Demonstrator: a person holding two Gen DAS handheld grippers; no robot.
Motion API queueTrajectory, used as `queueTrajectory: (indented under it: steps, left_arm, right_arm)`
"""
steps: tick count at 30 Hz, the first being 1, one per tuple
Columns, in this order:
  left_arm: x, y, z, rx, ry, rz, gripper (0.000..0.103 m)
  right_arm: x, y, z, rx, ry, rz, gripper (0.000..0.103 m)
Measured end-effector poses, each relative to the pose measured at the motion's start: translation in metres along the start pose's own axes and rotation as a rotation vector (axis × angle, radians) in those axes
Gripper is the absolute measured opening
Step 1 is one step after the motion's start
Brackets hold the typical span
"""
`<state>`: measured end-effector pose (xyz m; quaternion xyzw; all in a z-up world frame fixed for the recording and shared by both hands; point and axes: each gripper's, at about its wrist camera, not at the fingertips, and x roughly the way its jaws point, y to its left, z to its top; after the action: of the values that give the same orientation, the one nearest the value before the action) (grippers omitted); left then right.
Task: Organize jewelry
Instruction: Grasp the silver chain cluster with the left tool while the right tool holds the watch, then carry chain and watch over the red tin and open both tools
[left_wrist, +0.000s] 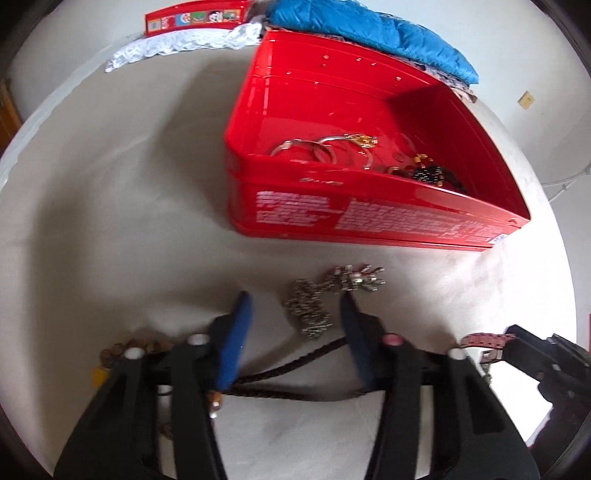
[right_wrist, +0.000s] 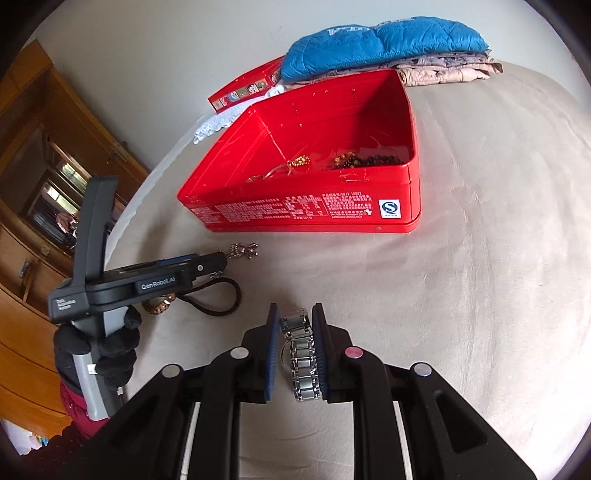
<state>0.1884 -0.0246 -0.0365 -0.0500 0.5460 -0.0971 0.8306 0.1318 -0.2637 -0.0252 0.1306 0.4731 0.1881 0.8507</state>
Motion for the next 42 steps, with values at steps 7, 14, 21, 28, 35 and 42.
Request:
queueTrajectory:
  steps: [7,14,21,28,35,42]
  left_arm:
    - [0.005,-0.012,0.004,0.019,0.005,-0.045,0.013]
    - [0.001,-0.027,0.013,0.024,-0.038,-0.090,0.012]
    - [0.011,-0.030,0.013,0.020,-0.030,-0.049,0.055]
    - [0.016,-0.035,0.011,0.042,-0.018,-0.003,0.062]
    - [0.020,-0.051,0.009,0.136,-0.048,0.071,0.033]
    - [0.019,-0.045,0.008,0.117,-0.051,0.038,0.027]
  right_arm:
    - [0.003,-0.008,0.001,0.015,-0.002,0.010,0.016]
    - [-0.001,-0.011,0.000,0.017,-0.009,0.023,0.016]
    - [-0.003,-0.013,0.000,0.018,-0.009,0.031,0.016]
    - [-0.003,-0.013,0.000,0.020,-0.007,0.035,0.016]
    - [-0.006,-0.014,0.001,0.029,-0.015,0.015,0.020]
    - [0.007,-0.005,-0.001,0.021,0.029,-0.009,0.043]
